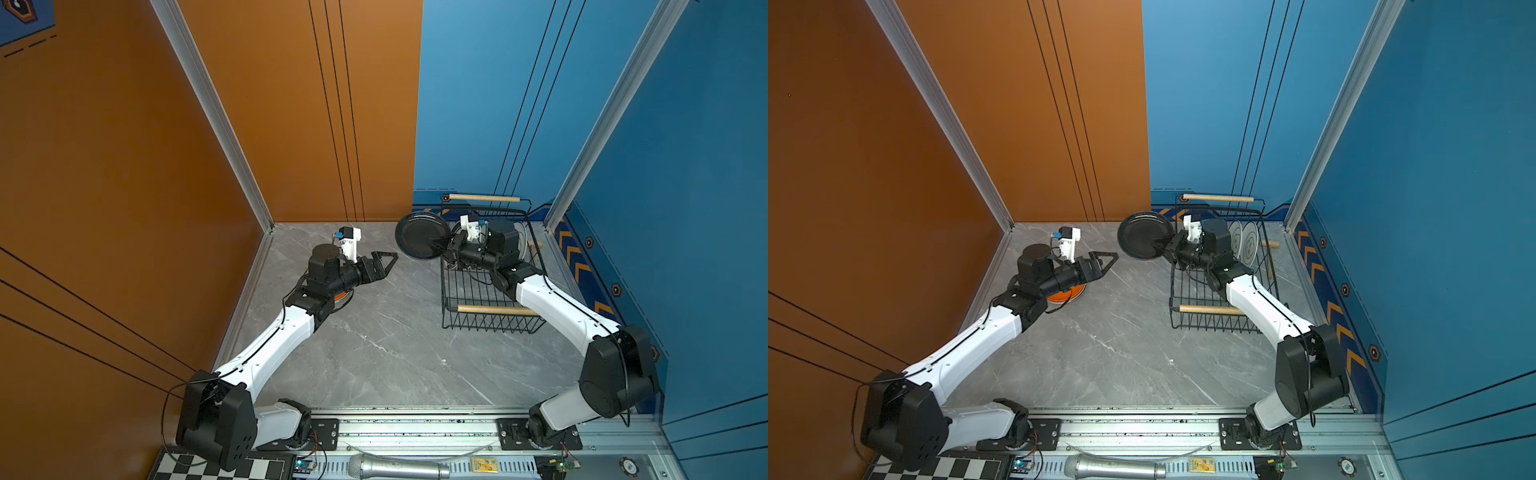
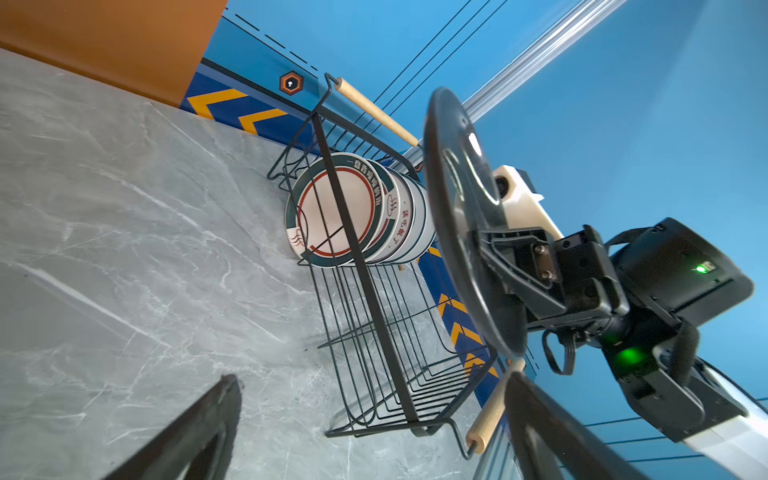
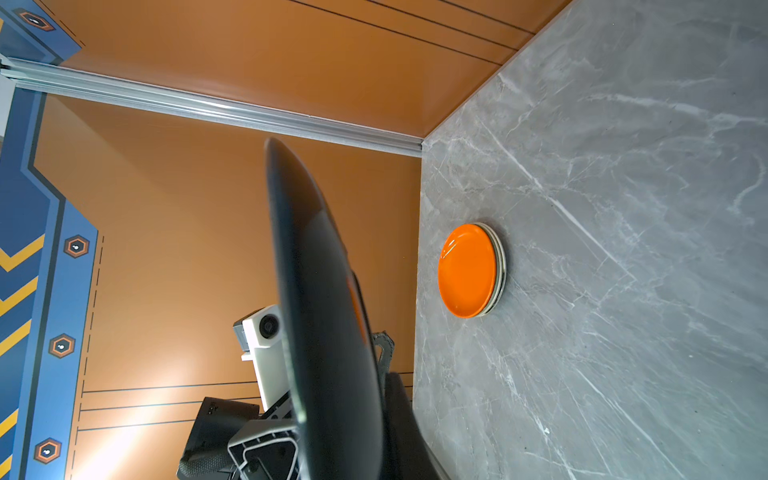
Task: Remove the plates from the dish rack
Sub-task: 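Lift the dark plate out toward the left gripper while the left gripper reaches, then grasp the dark plate's rim with the left gripper beside the right gripper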
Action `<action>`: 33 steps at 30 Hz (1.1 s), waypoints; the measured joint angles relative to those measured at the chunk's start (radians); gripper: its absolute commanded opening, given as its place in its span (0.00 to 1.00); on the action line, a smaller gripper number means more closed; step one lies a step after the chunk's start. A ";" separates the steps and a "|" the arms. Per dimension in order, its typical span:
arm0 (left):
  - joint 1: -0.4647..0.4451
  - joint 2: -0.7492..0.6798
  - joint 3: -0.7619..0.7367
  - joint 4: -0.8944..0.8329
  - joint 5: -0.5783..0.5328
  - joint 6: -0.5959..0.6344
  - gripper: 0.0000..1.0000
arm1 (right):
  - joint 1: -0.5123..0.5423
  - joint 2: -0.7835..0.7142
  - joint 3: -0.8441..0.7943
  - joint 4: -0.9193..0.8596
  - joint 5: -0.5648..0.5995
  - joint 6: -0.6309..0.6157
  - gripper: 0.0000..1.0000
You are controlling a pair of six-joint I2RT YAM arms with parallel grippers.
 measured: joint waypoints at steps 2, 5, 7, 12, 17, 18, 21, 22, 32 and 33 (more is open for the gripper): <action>-0.001 0.006 0.000 0.030 0.015 -0.018 0.99 | 0.006 0.010 0.001 0.017 -0.003 0.007 0.00; -0.001 0.015 0.000 0.064 0.029 -0.034 0.98 | 0.013 0.026 0.002 0.044 -0.009 0.014 0.00; -0.001 0.021 0.000 0.080 0.033 -0.042 0.97 | 0.021 0.042 0.003 0.060 -0.014 0.018 0.00; -0.001 0.055 0.000 0.135 0.042 -0.068 0.88 | 0.053 0.074 0.003 0.085 -0.023 0.030 0.00; 0.000 0.114 0.007 0.186 0.065 -0.116 0.62 | 0.079 0.098 0.003 0.110 -0.036 0.037 0.00; 0.000 0.119 0.007 0.190 0.068 -0.120 0.58 | 0.081 0.102 0.003 0.114 -0.042 0.037 0.00; 0.000 0.126 0.009 0.203 0.078 -0.134 0.44 | 0.085 0.108 0.003 0.119 -0.045 0.037 0.01; 0.000 0.126 0.009 0.209 0.082 -0.137 0.39 | 0.086 0.109 0.003 0.119 -0.047 0.037 0.01; 0.016 0.140 0.011 0.242 0.101 -0.221 0.16 | 0.093 0.137 0.023 0.163 -0.050 -0.017 0.08; 0.018 0.143 0.011 0.245 0.101 -0.225 0.14 | 0.094 0.140 0.029 0.158 -0.049 -0.021 0.12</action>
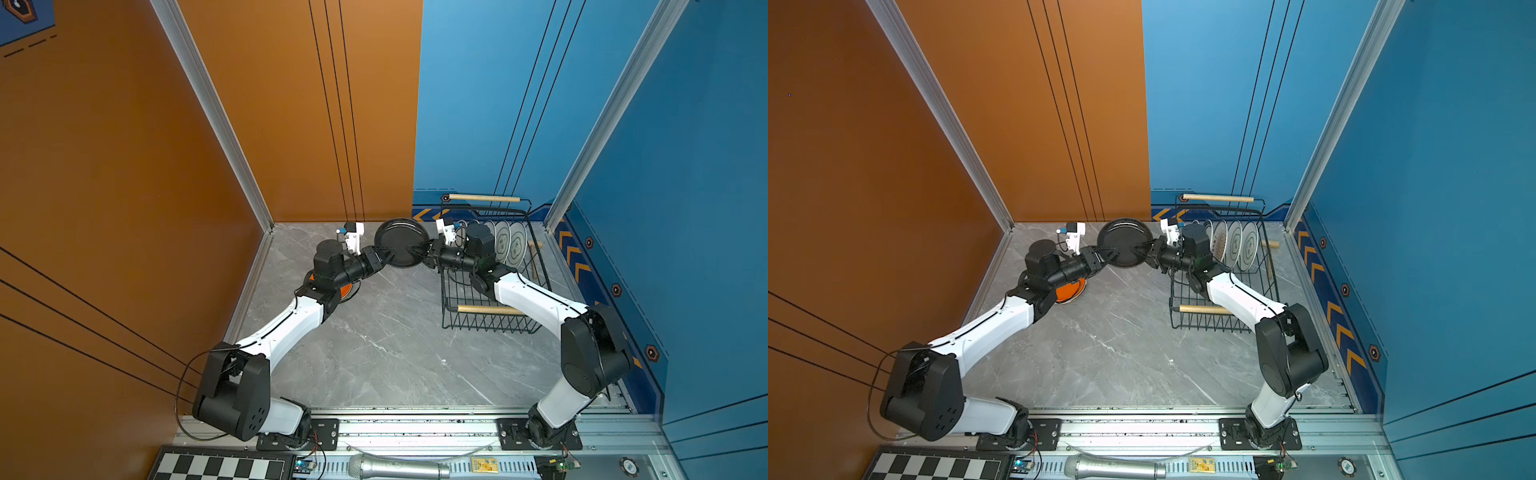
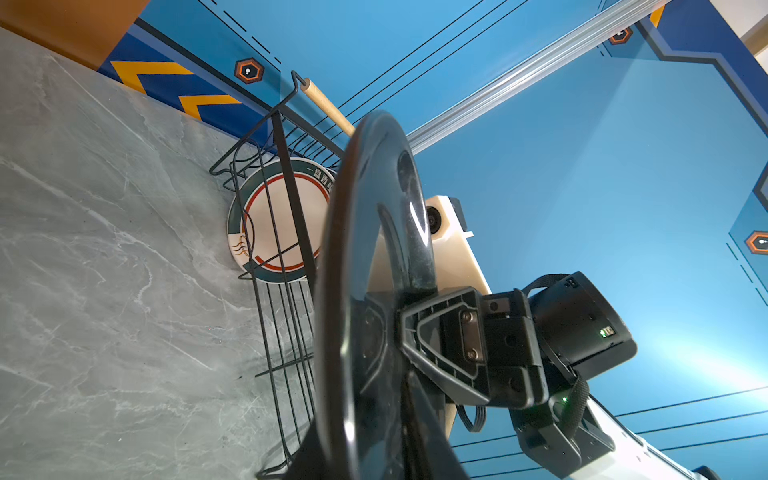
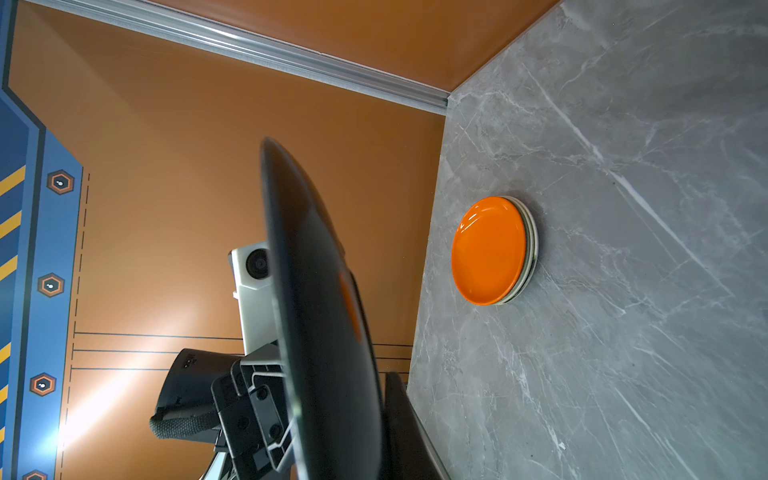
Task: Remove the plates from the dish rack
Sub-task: 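Grasp the dark plate's rim with the left gripper beside the right gripper, then open the right gripper and withdraw it while the left gripper lowers the plate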
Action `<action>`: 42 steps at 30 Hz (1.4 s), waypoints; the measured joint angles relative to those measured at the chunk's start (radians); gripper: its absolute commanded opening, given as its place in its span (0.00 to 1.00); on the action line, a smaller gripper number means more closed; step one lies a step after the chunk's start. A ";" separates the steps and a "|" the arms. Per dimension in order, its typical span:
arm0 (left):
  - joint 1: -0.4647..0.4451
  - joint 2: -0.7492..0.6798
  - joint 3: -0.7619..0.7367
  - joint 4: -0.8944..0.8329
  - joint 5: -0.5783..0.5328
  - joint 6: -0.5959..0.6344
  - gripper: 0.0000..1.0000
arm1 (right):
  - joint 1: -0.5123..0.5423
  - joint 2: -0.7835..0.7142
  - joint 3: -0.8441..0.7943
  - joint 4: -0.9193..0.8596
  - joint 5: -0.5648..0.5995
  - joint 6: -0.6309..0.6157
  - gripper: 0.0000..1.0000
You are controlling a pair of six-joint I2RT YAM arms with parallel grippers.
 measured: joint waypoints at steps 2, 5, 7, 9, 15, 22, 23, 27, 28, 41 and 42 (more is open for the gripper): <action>0.004 0.006 0.001 0.004 0.005 -0.004 0.11 | 0.000 0.004 0.010 -0.010 0.001 -0.011 0.17; 0.009 0.025 0.001 0.012 0.017 0.002 0.07 | 0.006 0.004 0.039 -0.045 0.000 -0.015 0.27; 0.017 0.032 0.011 0.037 0.042 -0.010 0.05 | 0.009 0.008 0.047 -0.070 0.006 -0.022 0.32; 0.026 0.036 0.011 0.042 0.060 -0.009 0.03 | 0.013 0.009 0.054 -0.079 0.008 -0.025 0.35; 0.061 0.036 -0.008 0.023 0.068 0.006 0.00 | 0.017 0.009 0.067 -0.114 0.007 -0.045 0.69; 0.205 -0.007 -0.040 -0.099 0.071 0.033 0.00 | 0.008 -0.007 0.101 -0.252 0.031 -0.141 1.00; 0.230 -0.015 -0.048 -0.111 0.071 0.034 0.00 | 0.003 -0.016 0.107 -0.286 0.037 -0.164 1.00; 0.331 -0.055 -0.074 -0.214 0.061 0.055 0.00 | -0.017 -0.065 0.155 -0.483 0.098 -0.303 1.00; 0.355 -0.064 -0.074 -0.252 0.050 0.066 0.00 | -0.021 -0.079 0.178 -0.550 0.127 -0.349 1.00; 0.528 -0.099 -0.023 -0.759 -0.220 0.266 0.00 | -0.040 -0.209 0.322 -1.176 0.803 -0.776 1.00; 0.535 -0.091 -0.016 -0.777 -0.233 0.275 0.00 | -0.045 -0.211 0.320 -1.199 0.848 -0.792 1.00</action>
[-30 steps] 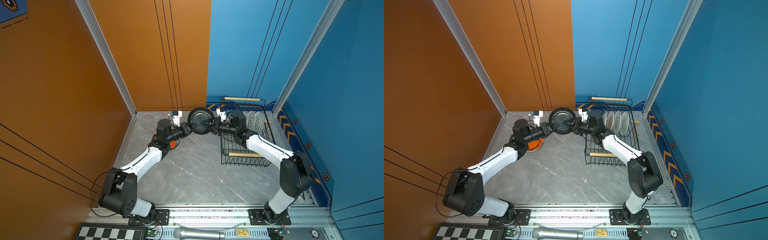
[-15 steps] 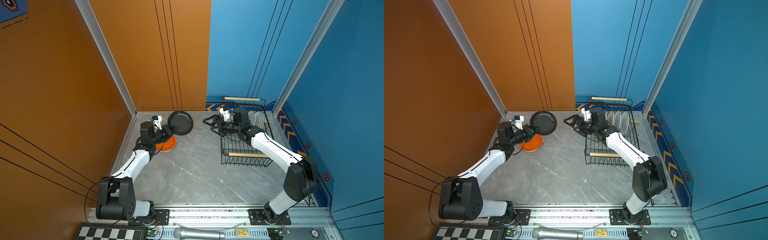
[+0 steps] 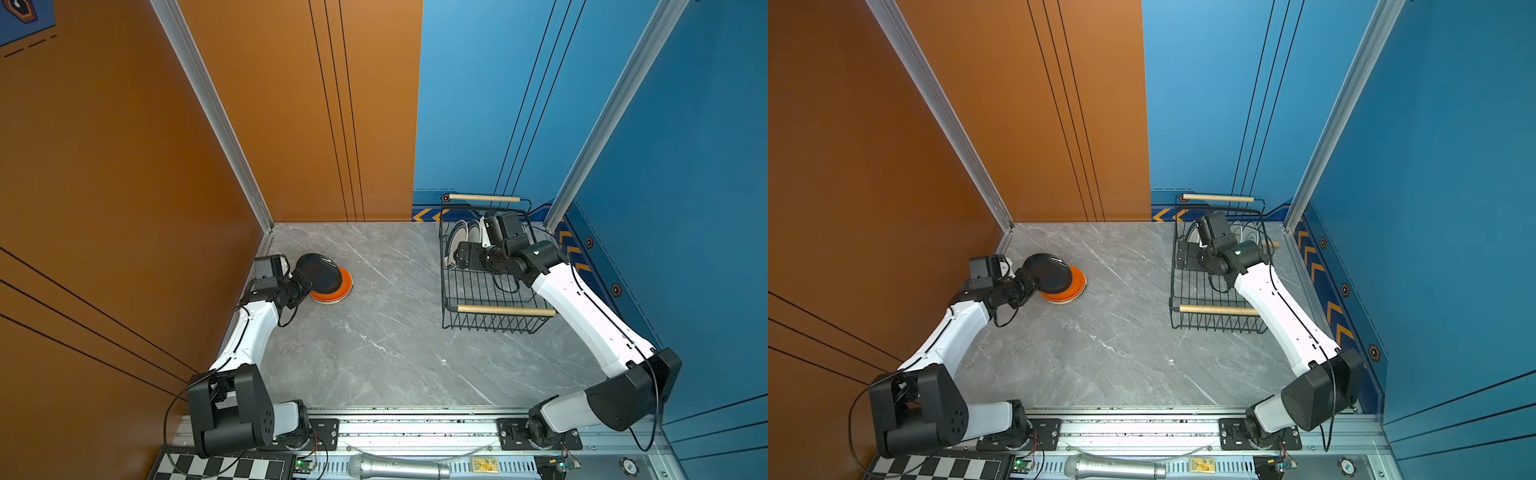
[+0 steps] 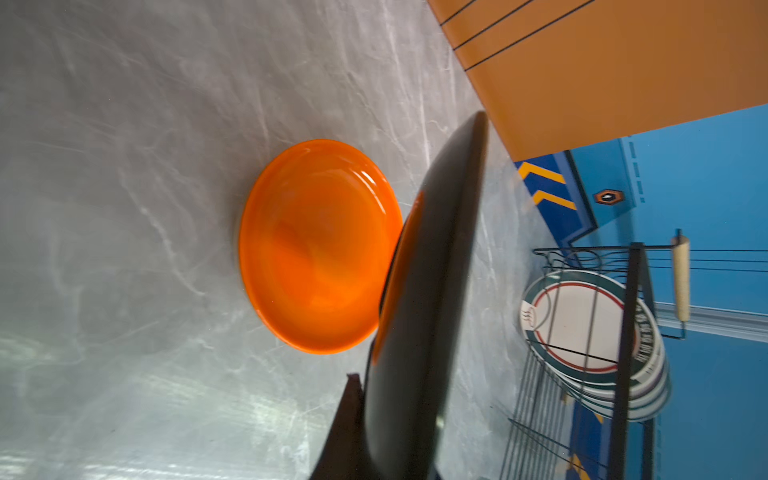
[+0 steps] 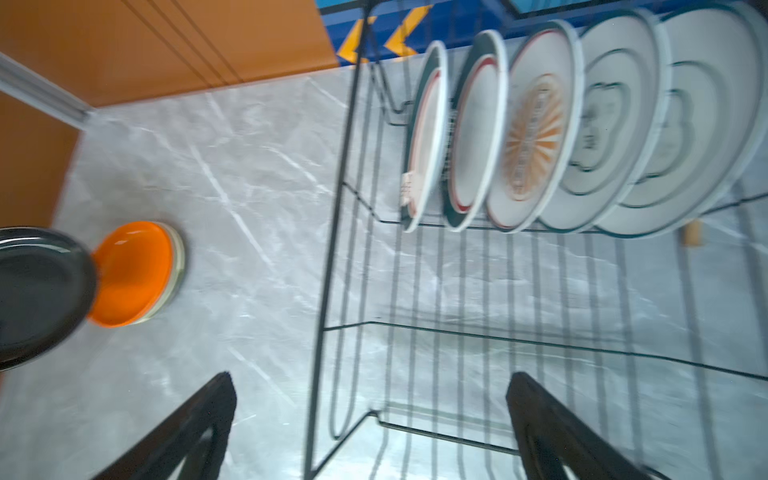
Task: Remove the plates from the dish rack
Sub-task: 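Open the right gripper and withdraw it while the left gripper lowers the plate, then lay the dark plate onto the orange plate stack with the left gripper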
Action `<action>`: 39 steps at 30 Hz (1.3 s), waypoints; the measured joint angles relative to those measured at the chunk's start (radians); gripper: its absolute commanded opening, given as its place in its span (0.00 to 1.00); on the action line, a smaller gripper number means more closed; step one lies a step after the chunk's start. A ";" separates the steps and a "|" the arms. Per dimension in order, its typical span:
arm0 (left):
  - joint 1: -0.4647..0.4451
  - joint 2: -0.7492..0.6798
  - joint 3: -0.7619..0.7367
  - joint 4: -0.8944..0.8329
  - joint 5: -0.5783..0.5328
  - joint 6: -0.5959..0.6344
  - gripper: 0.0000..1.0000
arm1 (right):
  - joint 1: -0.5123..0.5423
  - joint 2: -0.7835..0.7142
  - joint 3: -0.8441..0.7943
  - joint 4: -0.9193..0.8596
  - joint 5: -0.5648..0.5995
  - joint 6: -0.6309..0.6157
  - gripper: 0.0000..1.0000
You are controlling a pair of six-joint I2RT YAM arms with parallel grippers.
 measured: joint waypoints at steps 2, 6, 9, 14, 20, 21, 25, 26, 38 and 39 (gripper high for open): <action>0.011 0.023 0.010 -0.027 -0.022 0.016 0.00 | -0.009 -0.002 -0.009 -0.029 0.062 -0.026 1.00; 0.021 0.085 0.035 -0.065 -0.053 0.042 0.00 | -0.028 -0.010 -0.042 -0.069 0.152 -0.063 1.00; 0.020 0.130 0.054 -0.077 -0.064 0.055 0.00 | -0.040 -0.018 -0.063 -0.081 0.185 -0.079 1.00; 0.020 0.181 0.076 -0.082 -0.069 0.068 0.02 | -0.049 -0.029 -0.079 -0.088 0.208 -0.097 1.00; 0.020 0.210 0.086 -0.081 -0.079 0.069 0.10 | -0.049 -0.029 -0.080 -0.088 0.208 -0.104 1.00; 0.020 0.212 0.089 -0.081 -0.080 0.069 0.10 | -0.049 -0.029 -0.080 -0.088 0.208 -0.105 1.00; 0.020 0.230 0.103 -0.076 -0.079 0.068 0.16 | -0.049 -0.029 -0.081 -0.087 0.208 -0.105 1.00; 0.020 0.237 0.106 -0.072 -0.080 0.070 0.19 | -0.049 -0.029 -0.082 -0.088 0.208 -0.105 1.00; 0.019 0.318 0.140 -0.103 -0.107 0.068 0.32 | -0.049 -0.031 -0.109 -0.087 0.204 -0.105 1.00; 0.018 0.322 0.142 -0.103 -0.109 0.068 0.33 | -0.049 -0.031 -0.110 -0.087 0.203 -0.105 1.00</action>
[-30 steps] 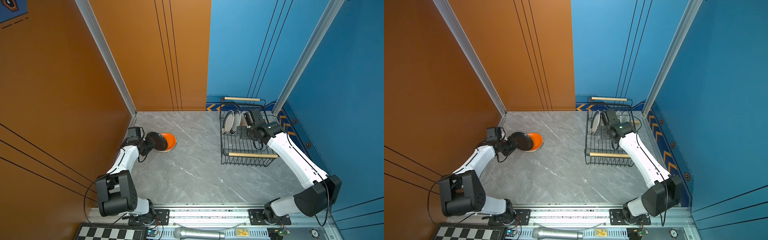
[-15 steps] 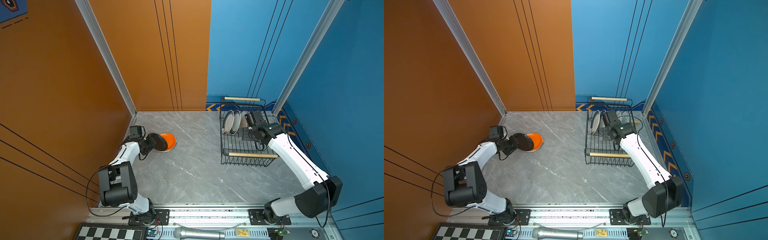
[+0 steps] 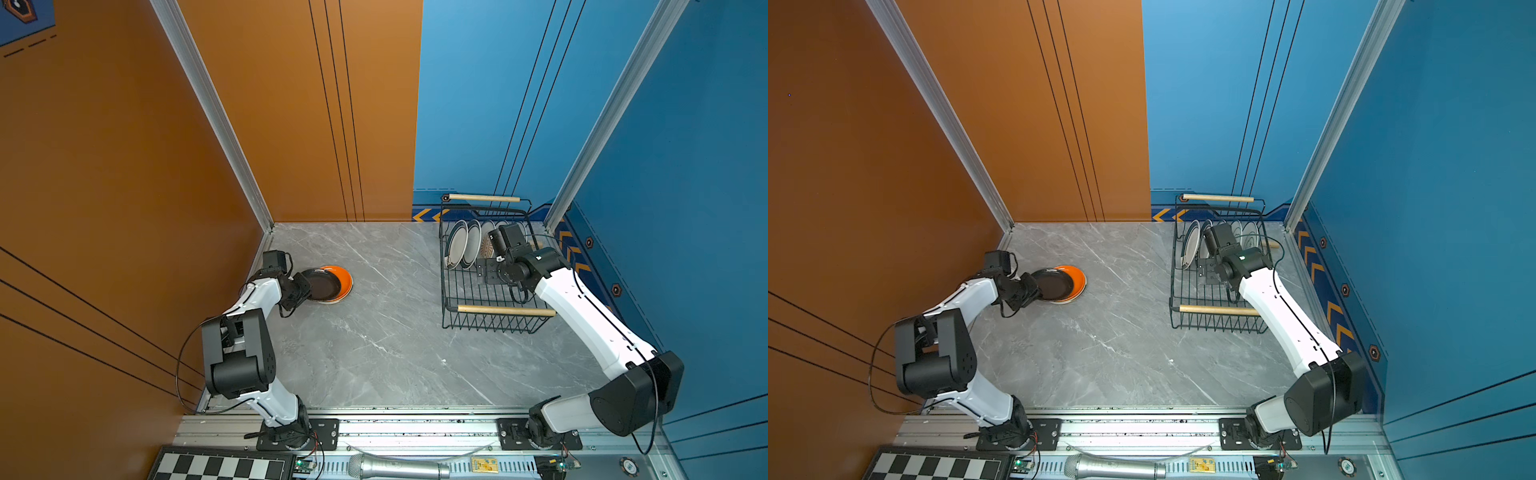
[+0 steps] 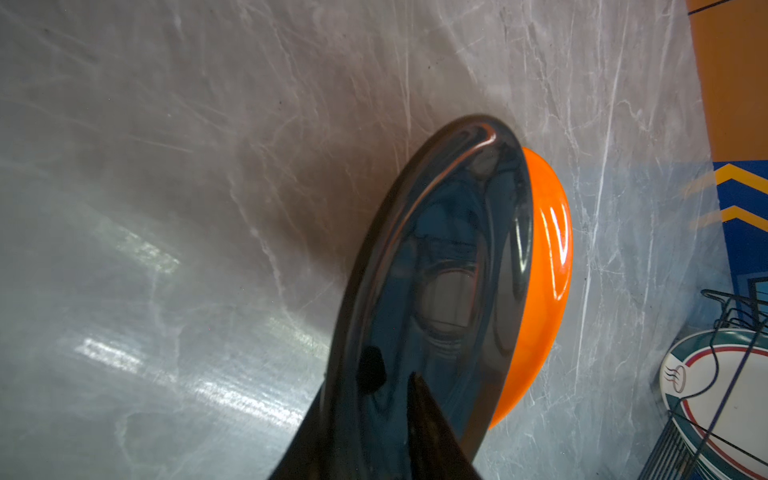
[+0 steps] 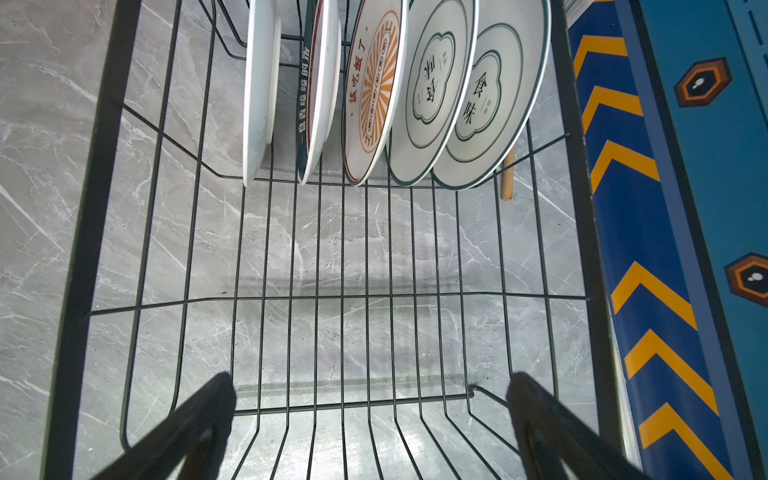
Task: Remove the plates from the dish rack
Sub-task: 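Lay the dark plate onto the orange plate stack with the left gripper, then release the dark plate with the left gripper while the right gripper nears the rack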
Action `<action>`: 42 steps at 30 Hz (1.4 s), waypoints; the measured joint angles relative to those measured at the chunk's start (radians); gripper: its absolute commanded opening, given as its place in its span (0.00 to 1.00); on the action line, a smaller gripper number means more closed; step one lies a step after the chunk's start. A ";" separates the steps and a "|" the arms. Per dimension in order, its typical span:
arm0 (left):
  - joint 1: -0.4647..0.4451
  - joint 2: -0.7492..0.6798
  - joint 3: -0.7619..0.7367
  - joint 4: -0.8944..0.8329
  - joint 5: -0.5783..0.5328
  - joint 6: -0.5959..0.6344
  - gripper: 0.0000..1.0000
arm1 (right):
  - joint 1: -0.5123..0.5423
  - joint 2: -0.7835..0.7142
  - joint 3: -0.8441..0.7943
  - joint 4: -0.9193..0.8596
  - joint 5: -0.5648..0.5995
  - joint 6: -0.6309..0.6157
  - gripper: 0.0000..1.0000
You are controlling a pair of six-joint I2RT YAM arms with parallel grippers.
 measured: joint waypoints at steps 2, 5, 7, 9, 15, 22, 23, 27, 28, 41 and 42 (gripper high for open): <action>0.000 0.012 0.007 -0.003 -0.001 0.000 0.35 | 0.000 0.000 -0.002 0.000 -0.002 0.000 1.00; -0.004 0.033 0.022 -0.005 -0.005 0.004 0.37 | 0.000 0.000 -0.003 0.000 -0.003 0.000 1.00; -0.009 0.044 0.032 -0.008 -0.005 0.006 0.38 | 0.000 0.000 -0.005 0.000 -0.003 0.000 1.00; -0.016 0.056 0.046 -0.011 -0.005 0.008 0.40 | 0.000 0.000 -0.006 0.000 -0.003 0.000 1.00; -0.036 0.095 0.079 -0.023 -0.005 0.018 0.47 | 0.000 -0.001 -0.021 0.000 -0.004 0.000 1.00; -0.060 0.115 0.117 -0.039 -0.012 0.048 0.62 | 0.000 -0.006 -0.035 0.001 -0.010 -0.013 1.00; -0.060 0.115 0.122 -0.045 -0.014 0.052 0.63 | 0.000 -0.007 -0.035 0.002 -0.016 -0.016 1.00; -0.059 0.112 0.127 -0.070 -0.035 0.060 0.67 | -0.013 -0.009 -0.035 0.005 -0.053 -0.027 1.00; -0.057 0.108 0.127 -0.080 -0.040 0.063 0.67 | -0.024 -0.009 -0.035 0.007 -0.068 -0.031 1.00; -0.037 -0.174 0.078 -0.135 -0.042 0.095 0.81 | -0.169 0.172 0.130 0.135 -0.328 -0.035 1.00; -0.037 -0.200 0.072 -0.136 -0.038 0.097 0.82 | -0.169 0.198 0.154 0.150 -0.342 -0.032 1.00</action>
